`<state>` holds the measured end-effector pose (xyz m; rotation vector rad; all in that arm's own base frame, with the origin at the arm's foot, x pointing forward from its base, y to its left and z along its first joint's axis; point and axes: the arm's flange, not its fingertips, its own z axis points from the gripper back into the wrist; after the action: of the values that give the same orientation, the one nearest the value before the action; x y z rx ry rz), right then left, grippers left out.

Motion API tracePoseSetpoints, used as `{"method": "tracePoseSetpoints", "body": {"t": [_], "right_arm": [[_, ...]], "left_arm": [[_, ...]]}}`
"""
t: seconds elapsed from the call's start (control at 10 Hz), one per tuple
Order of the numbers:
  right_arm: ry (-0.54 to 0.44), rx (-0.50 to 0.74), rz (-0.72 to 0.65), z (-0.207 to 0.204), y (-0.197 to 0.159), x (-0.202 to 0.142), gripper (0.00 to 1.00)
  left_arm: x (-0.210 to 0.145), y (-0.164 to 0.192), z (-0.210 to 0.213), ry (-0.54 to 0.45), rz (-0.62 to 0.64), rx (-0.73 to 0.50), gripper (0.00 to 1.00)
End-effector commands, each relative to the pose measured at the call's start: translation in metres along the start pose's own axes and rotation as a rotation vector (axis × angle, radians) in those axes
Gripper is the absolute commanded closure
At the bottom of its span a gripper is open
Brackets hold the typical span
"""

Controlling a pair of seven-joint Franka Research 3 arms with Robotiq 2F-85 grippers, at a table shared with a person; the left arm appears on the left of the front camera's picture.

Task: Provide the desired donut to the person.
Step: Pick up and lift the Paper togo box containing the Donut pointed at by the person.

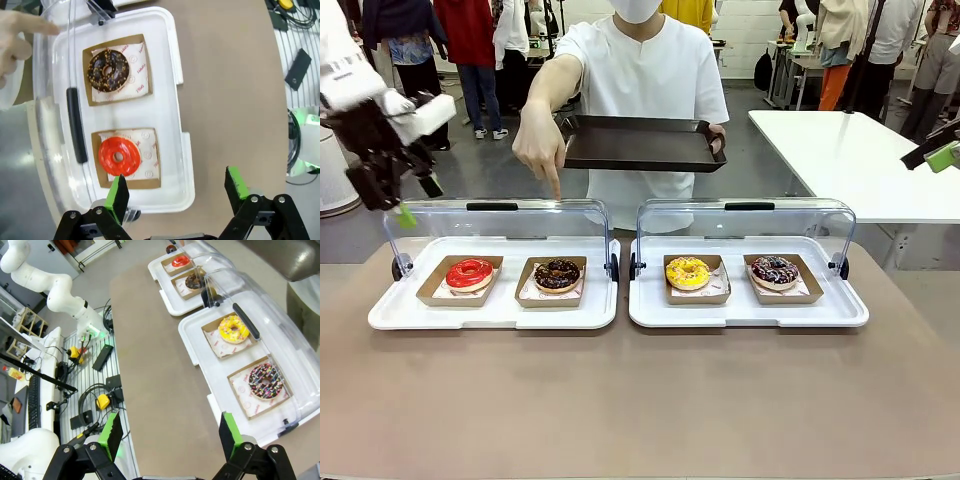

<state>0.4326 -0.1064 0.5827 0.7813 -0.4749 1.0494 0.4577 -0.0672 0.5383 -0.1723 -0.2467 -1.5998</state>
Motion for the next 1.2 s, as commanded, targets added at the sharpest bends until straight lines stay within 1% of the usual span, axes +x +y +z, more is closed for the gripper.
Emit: {"method": "tracePoseSetpoints", "body": {"t": [0.0, 0.1, 0.3, 0.6, 0.9, 1.1], "right_arm": [[0.0, -0.001, -0.007, 0.0, 0.0, 0.001, 0.0], [0.0, -0.001, -0.007, 0.0, 0.0, 0.001, 0.0], [0.0, -0.001, -0.007, 0.0, 0.0, 0.001, 0.0], [0.0, -0.001, -0.007, 0.0, 0.0, 0.001, 0.0], [0.0, -0.001, -0.007, 0.0, 0.0, 0.001, 0.0], [0.0, -0.001, -0.007, 0.0, 0.0, 0.001, 0.0]], "left_arm": [[0.017, 0.002, -0.032, 0.034, 0.034, 0.031, 0.0], [0.028, 0.002, -0.05, 0.056, 0.03, 0.031, 0.0], [0.047, -0.01, -0.072, 0.104, 0.009, 0.079, 0.0], [0.072, -0.023, -0.1, 0.12, -0.035, 0.073, 0.0], [0.088, -0.015, -0.143, 0.133, -0.022, 0.033, 0.0], [0.09, -0.005, -0.171, 0.15, -0.032, 0.031, 0.0]]}}
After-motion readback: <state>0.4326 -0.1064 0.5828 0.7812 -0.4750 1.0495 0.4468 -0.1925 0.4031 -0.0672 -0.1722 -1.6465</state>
